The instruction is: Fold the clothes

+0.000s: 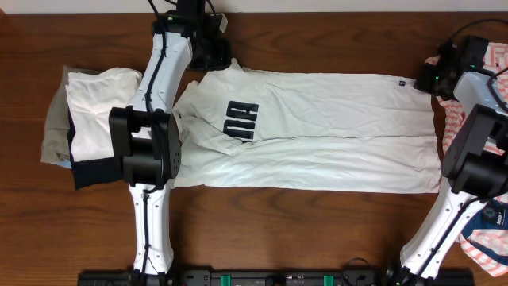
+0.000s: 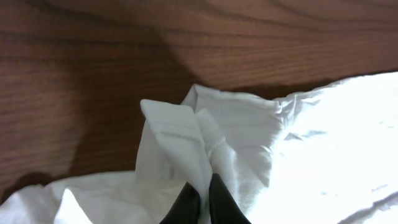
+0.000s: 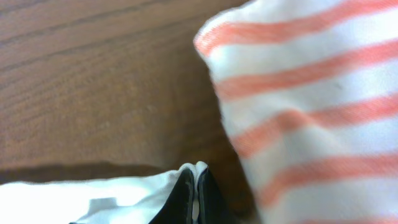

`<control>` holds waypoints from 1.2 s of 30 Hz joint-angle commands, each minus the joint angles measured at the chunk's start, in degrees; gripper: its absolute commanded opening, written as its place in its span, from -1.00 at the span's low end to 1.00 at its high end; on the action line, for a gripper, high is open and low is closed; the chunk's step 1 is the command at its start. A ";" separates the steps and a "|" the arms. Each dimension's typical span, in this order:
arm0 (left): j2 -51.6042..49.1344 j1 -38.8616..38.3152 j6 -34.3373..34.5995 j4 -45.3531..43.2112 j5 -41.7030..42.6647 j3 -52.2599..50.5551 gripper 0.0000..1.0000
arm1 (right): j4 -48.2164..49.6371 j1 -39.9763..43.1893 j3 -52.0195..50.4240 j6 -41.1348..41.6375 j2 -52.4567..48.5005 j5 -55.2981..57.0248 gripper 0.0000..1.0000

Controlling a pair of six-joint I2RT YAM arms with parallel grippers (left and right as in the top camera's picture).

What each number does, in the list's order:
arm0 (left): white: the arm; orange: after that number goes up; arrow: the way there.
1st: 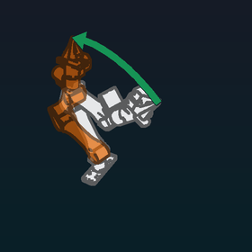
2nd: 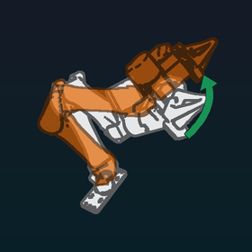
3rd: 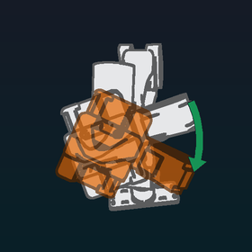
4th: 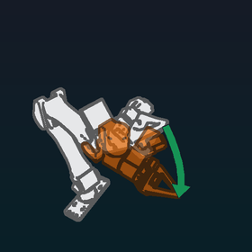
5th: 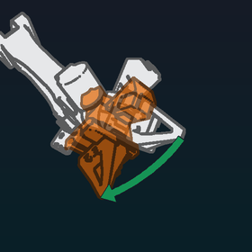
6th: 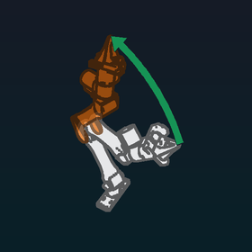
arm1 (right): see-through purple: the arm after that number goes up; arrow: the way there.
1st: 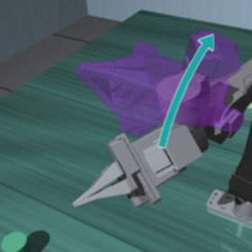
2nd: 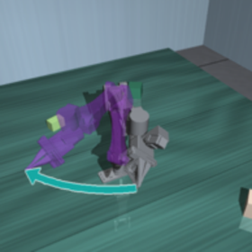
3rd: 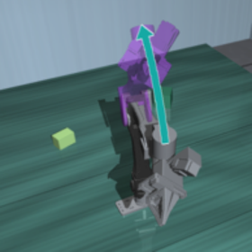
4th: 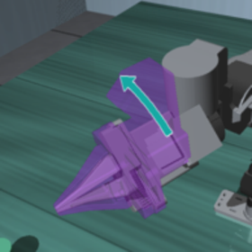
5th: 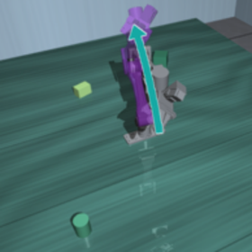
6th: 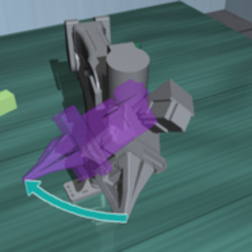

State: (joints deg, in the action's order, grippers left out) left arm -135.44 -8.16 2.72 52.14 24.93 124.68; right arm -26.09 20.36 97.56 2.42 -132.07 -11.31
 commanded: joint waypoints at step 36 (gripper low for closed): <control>10.78 5.09 -4.66 24.20 1.68 1.22 -0.88 | -25.86 3.37 0.33 0.66 16.31 7.23 -0.98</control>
State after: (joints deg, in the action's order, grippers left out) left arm -125.27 -2.66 -1.34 74.43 26.61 124.79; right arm -50.37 22.06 97.56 3.01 -117.89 -5.17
